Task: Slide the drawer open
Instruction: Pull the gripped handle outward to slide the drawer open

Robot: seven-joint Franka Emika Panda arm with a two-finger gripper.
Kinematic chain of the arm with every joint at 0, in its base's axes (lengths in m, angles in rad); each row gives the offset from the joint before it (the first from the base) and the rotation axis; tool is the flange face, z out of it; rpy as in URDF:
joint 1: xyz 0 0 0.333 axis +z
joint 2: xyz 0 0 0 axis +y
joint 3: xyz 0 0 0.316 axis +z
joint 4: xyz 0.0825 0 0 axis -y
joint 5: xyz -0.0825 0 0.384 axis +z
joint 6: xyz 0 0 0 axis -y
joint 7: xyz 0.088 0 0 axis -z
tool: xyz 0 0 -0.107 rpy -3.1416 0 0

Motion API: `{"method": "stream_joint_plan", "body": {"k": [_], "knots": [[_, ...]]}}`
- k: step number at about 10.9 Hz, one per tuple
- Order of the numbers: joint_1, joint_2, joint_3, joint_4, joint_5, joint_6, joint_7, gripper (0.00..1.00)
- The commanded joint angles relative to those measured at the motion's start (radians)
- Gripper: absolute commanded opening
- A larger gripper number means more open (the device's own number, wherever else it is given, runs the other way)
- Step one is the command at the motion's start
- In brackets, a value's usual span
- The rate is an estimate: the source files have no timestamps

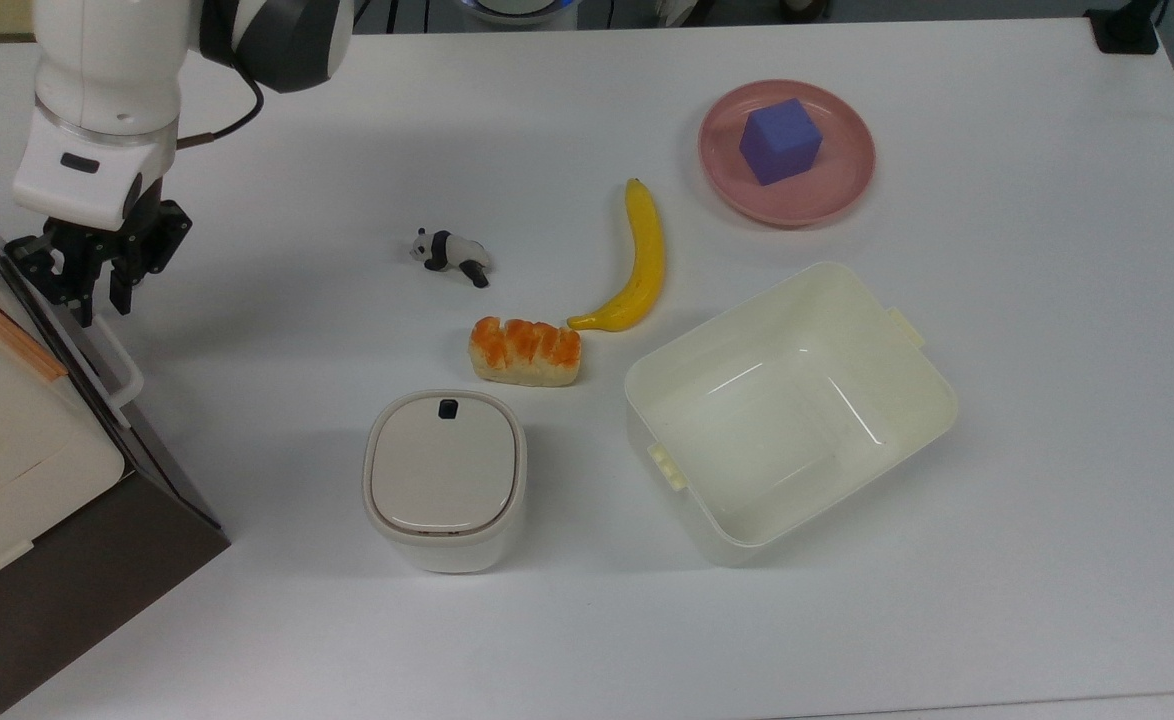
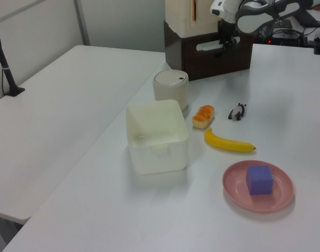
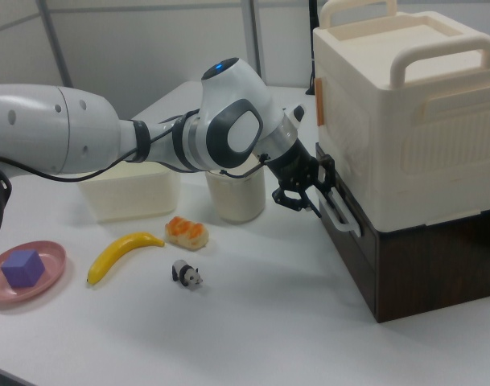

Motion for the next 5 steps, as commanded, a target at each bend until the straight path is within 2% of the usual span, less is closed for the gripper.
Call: {"method": "stream_joint_plan", "body": {"k": [1,2,3,5], "knots": [[-0.008,0.008,0.002,-0.007,-0.009,0.048,0.000,0.13],[-0.008,0.006,0.001,-0.007,-0.008,0.048,0.002,0.04],[-0.008,0.006,0.002,-0.008,-0.006,0.048,0.004,0.00],[-0.007,0.002,0.002,-0.014,-0.003,0.045,0.008,0.00]]}}
